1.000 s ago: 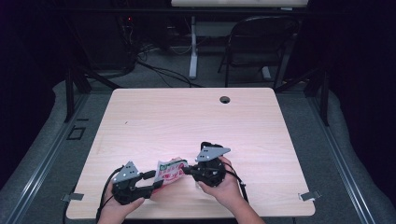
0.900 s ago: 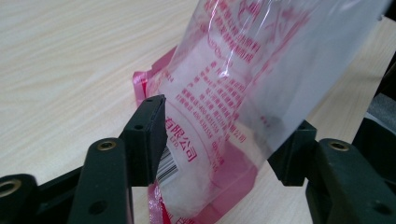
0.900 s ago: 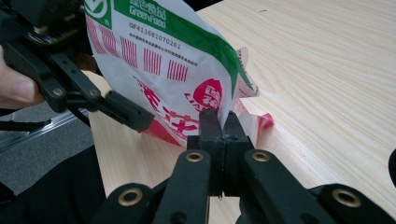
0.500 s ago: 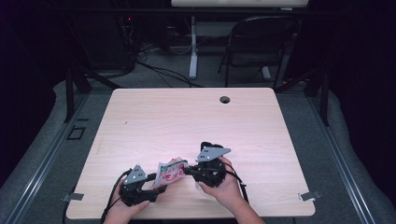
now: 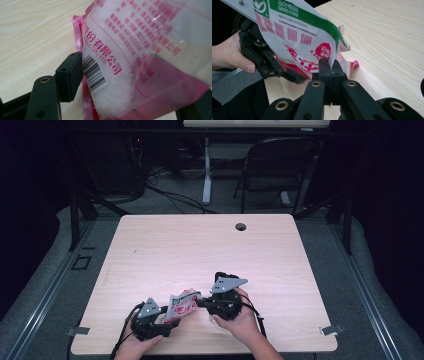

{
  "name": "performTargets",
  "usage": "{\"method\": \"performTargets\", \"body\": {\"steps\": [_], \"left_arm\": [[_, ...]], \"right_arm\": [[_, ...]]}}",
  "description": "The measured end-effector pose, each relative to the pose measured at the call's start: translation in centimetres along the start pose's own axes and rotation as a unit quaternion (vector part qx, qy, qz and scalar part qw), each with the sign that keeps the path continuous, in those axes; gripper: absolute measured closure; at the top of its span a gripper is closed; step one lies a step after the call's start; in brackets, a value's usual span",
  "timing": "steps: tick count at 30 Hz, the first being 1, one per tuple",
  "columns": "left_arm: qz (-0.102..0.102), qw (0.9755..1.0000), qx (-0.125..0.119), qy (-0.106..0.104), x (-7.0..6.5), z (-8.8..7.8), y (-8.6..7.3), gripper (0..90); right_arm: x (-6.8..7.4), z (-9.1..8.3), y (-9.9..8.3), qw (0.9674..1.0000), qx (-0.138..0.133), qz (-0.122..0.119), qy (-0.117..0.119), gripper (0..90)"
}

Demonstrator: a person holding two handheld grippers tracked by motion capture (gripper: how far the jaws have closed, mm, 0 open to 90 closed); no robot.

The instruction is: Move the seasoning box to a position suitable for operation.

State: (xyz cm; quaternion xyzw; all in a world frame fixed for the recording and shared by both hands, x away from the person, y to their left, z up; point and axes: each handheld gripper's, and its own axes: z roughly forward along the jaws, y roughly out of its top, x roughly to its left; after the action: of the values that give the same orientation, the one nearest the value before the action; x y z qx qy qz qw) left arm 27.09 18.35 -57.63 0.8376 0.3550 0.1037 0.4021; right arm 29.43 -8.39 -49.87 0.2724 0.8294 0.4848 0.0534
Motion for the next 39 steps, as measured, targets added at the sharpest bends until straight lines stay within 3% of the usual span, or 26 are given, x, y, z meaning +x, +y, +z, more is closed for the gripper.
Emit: {"method": "performTargets", "body": {"steps": [7,18,29,39], "left_arm": [[0.000,0.9999,0.012,0.003,-0.1,0.7,-0.3,33.3],[-0.001,0.9999,0.011,0.010,-0.1,1.2,-0.5,33.4],[0.003,0.9994,0.005,0.033,-0.2,1.2,-0.6,45.5],[0.013,0.9991,0.008,0.041,-0.3,1.2,-0.6,48.9]], "right_arm": [[0.0,0.0,0.0,1.0000,-0.001,0.002,0.002,90.0],[0.0,0.0,0.0,1.0000,-0.002,0.003,0.002,90.0],[0.1,0.0,0.0,1.0000,-0.008,0.001,0.003,90.0],[0.4,-0.1,0.3,0.9999,-0.017,-0.002,-0.001,90.0]]}}
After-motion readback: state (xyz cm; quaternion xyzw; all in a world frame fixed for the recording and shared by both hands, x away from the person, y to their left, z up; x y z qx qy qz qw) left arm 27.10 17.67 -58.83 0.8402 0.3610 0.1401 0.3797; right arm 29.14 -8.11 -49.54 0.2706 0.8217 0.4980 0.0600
